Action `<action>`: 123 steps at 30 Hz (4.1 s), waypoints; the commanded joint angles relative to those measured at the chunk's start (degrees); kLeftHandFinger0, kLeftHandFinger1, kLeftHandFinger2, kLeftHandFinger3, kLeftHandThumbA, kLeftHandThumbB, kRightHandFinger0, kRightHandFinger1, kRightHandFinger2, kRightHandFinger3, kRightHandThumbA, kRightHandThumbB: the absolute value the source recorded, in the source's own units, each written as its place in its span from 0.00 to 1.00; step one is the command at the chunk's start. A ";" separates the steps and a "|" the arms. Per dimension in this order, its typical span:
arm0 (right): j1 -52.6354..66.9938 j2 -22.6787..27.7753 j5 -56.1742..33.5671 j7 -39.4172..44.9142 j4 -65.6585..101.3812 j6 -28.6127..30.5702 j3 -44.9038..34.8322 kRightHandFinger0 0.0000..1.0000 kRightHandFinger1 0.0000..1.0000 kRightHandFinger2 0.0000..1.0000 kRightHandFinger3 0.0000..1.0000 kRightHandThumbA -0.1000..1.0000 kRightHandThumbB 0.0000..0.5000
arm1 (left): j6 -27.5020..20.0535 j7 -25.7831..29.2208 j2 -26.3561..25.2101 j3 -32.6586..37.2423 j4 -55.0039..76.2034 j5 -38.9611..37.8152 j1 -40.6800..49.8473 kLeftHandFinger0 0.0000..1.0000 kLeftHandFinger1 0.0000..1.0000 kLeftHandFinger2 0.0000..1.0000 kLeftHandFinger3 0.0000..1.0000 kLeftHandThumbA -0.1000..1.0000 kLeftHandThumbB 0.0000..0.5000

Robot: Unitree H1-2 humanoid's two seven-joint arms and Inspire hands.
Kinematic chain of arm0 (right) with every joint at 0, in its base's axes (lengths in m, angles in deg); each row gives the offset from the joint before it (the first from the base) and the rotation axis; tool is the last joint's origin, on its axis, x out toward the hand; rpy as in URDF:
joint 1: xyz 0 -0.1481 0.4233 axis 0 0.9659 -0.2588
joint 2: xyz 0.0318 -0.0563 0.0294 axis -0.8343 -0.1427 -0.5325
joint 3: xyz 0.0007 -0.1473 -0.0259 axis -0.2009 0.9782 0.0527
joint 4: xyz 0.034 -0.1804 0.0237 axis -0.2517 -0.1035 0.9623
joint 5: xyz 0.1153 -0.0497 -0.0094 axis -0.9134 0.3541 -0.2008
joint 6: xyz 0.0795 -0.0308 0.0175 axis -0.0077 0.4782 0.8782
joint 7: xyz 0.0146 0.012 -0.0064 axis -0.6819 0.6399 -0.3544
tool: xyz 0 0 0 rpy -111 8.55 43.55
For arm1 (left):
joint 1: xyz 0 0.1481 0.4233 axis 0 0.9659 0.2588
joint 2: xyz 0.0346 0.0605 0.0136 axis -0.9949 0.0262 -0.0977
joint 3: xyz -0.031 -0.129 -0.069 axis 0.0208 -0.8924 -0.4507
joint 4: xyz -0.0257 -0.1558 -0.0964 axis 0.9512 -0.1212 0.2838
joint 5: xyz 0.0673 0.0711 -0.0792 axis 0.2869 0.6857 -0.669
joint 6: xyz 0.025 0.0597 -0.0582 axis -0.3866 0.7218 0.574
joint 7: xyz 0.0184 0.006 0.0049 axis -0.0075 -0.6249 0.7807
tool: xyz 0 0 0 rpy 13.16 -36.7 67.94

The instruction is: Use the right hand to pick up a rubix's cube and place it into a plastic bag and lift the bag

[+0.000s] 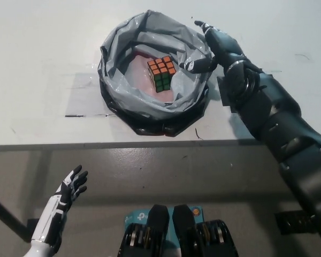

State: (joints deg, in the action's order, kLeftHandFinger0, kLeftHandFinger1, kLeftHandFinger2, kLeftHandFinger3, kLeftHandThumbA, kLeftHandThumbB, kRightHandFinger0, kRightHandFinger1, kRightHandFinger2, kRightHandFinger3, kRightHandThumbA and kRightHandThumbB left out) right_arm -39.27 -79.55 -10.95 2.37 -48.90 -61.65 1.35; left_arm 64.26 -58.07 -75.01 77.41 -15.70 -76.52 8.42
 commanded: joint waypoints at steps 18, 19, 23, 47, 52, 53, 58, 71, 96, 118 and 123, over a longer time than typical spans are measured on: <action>-0.71 -0.01 -3.05 3.24 -0.28 -6.17 -1.17 1.00 1.00 1.00 1.00 0.80 0.92 | -2.01 -0.48 -0.66 0.21 1.37 1.36 -0.13 1.00 1.00 1.00 1.00 1.00 0.30; -0.63 -0.06 -3.44 3.45 -0.29 -6.04 -1.51 1.00 1.00 1.00 1.00 0.80 0.90 | -2.10 -0.51 -0.66 0.21 1.31 1.35 -0.16 1.00 1.00 1.00 1.00 1.00 0.30; -0.63 -0.42 -6.02 3.78 -0.10 -5.74 -4.00 1.00 1.00 1.00 1.00 0.77 0.86 | -2.21 -0.60 -0.66 0.21 1.19 1.26 -0.40 1.00 1.00 1.00 1.00 1.00 0.30; -5.29 -3.43 -30.65 3.12 1.26 -2.71 -37.16 0.00 0.10 0.52 1.00 0.09 0.47 | -1.88 -0.73 -0.68 0.21 1.01 1.19 -1.71 1.00 1.00 1.00 1.00 1.00 0.39; -5.47 -3.07 -32.36 3.45 1.18 -2.83 -38.31 0.00 0.11 0.48 1.00 0.09 0.50 | -1.51 -0.62 -0.60 0.22 0.98 1.32 -1.92 1.00 1.00 1.00 1.00 1.00 0.39; -5.57 -3.01 -32.77 3.70 1.23 -2.92 -38.59 0.00 0.11 0.47 1.00 0.10 0.48 | -1.58 -0.63 -0.59 0.20 0.96 1.28 -1.92 1.00 1.00 1.00 1.00 1.00 0.38; -6.75 -2.52 -35.45 5.21 1.41 -3.94 -40.29 0.00 0.06 0.41 1.00 0.15 0.45 | -1.41 -0.56 -0.62 0.15 1.09 1.34 -2.09 0.99 1.00 1.00 1.00 1.00 0.36; -15.74 -4.37 -48.06 5.10 11.23 -14.56 -51.04 0.00 0.00 0.10 1.00 0.00 0.34 | -2.04 -0.35 -0.67 0.09 0.71 1.89 -2.72 0.98 1.00 1.00 1.00 1.00 0.33; -25.68 -2.38 -61.00 -1.58 32.21 -23.57 -56.26 0.00 0.23 0.83 1.00 0.00 0.06 | -1.56 -0.45 -0.88 0.06 1.53 1.97 -2.42 1.00 1.00 1.00 1.00 1.00 0.28; -26.69 -2.64 -55.77 -1.66 10.99 -13.31 -46.81 0.00 0.03 0.64 1.00 0.00 0.21 | 1.07 -1.19 -0.75 0.82 2.35 1.58 -2.21 1.00 1.00 1.00 1.00 1.00 0.26; -30.22 -2.75 -57.86 -1.15 16.00 -14.43 -47.97 0.00 0.17 0.84 1.00 0.00 0.17 | -0.23 -1.11 -0.94 1.09 2.11 2.42 -1.83 1.00 1.00 1.00 1.00 1.00 0.22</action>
State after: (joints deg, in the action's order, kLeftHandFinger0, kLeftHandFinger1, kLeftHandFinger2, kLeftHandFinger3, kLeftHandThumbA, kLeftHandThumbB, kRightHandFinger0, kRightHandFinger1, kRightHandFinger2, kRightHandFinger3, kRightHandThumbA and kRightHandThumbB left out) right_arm -56.23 -82.12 -64.69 -0.52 -41.40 -76.66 -45.33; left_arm 64.70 -58.07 -75.02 77.84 -15.94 -74.72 6.43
